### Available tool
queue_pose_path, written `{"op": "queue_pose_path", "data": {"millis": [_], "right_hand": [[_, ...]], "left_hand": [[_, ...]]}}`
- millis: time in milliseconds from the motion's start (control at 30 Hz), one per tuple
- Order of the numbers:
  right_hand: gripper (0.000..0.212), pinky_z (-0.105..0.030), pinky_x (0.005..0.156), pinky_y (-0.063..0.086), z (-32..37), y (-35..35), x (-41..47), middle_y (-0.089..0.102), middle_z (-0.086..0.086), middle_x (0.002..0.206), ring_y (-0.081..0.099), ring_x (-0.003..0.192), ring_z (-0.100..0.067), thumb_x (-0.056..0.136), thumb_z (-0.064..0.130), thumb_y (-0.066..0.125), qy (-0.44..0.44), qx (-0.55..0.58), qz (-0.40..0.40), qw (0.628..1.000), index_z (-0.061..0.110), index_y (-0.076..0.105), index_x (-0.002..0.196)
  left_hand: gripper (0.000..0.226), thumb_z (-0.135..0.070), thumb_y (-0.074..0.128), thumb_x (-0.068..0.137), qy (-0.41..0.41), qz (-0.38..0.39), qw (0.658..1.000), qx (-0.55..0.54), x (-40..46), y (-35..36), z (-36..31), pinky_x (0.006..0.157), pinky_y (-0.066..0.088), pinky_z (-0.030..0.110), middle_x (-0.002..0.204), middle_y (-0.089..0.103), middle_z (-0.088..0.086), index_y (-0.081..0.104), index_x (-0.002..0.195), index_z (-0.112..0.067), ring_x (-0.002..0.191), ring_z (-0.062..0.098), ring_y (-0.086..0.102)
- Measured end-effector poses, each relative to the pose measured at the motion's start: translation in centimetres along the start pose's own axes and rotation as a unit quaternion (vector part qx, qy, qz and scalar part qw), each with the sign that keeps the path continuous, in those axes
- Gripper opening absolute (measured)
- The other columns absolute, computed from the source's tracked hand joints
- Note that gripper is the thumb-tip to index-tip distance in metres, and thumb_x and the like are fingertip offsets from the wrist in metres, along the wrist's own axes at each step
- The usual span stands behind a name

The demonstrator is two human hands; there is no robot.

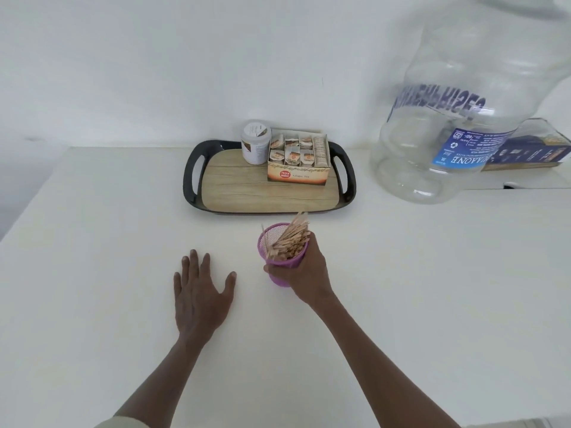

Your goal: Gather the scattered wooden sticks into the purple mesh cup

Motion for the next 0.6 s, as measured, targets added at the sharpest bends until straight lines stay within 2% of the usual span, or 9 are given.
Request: {"op": "queue_pose_path", "data": {"millis": [100,200,300,367,433,600], "right_hand": [[0.081,-0.014,0.077,0.054,0.14,0.31,-0.12,0.065,0.022,0.108,0.060,0.102,0.004,0.050,0.028,0.095,-0.004,0.015,0.005,1.000,0.037,0.052,0.117],[0.080,-0.013,0.074,0.053,0.19,0.40,0.11,0.065,0.019,0.108,0.061,0.101,0.002,0.050,0.022,0.096,0.000,0.029,0.001,1.000,0.034,0.054,0.117],[0.078,-0.010,0.069,0.051,0.45,0.49,0.12,0.065,0.023,0.108,0.060,0.100,0.005,0.051,0.026,0.096,0.005,0.042,0.019,0.999,0.037,0.053,0.116],[0.079,-0.010,0.069,0.051,0.56,0.50,0.17,0.065,0.021,0.108,0.060,0.099,0.006,0.052,0.025,0.095,0.012,0.062,0.005,0.998,0.035,0.052,0.118],[0.083,-0.013,0.071,0.054,0.78,0.75,0.08,0.063,0.019,0.111,0.060,0.103,0.002,0.054,0.023,0.095,0.004,0.061,0.024,0.998,0.032,0.048,0.122],[0.075,-0.013,0.068,0.053,0.95,0.67,-0.14,0.064,0.026,0.106,0.061,0.098,0.007,0.053,0.024,0.089,0.011,0.073,0.046,0.996,0.035,0.051,0.117]], "left_hand": [[0.077,-0.063,0.042,0.092,0.003,-0.004,1.000,0.000,-0.02,-0.13,-0.02,0.123,0.013,0.043,0.164,0.018,0.006,0.033,0.152,-0.016,0.152,0.021,0.012],[0.076,-0.062,0.042,0.091,0.000,-0.004,1.000,-0.002,0.07,-0.18,0.00,0.123,0.013,0.043,0.164,0.017,0.005,0.033,0.152,-0.016,0.152,0.021,0.011],[0.077,-0.062,0.043,0.091,0.004,-0.003,1.000,-0.003,0.07,-0.27,-0.15,0.123,0.013,0.042,0.164,0.017,0.005,0.033,0.152,-0.016,0.152,0.021,0.011],[0.076,-0.062,0.043,0.091,0.003,-0.004,1.000,-0.004,0.09,-0.32,-0.21,0.123,0.013,0.042,0.164,0.018,0.005,0.034,0.151,-0.016,0.152,0.021,0.012],[0.076,-0.062,0.044,0.091,0.002,-0.002,1.000,-0.001,0.03,-0.37,-0.25,0.123,0.013,0.042,0.164,0.018,0.006,0.034,0.151,-0.016,0.152,0.021,0.012],[0.076,-0.062,0.044,0.091,0.003,-0.001,1.000,0.001,0.04,-0.66,-0.34,0.123,0.014,0.042,0.164,0.018,0.006,0.034,0.151,-0.015,0.152,0.022,0.012]]}}
Point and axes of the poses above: each hand's wrist, its own x-axis towards the middle knuckle, its own y-axis out of the palm, z = x × y, the point moved 2 cm from there along x, towards the middle knuckle
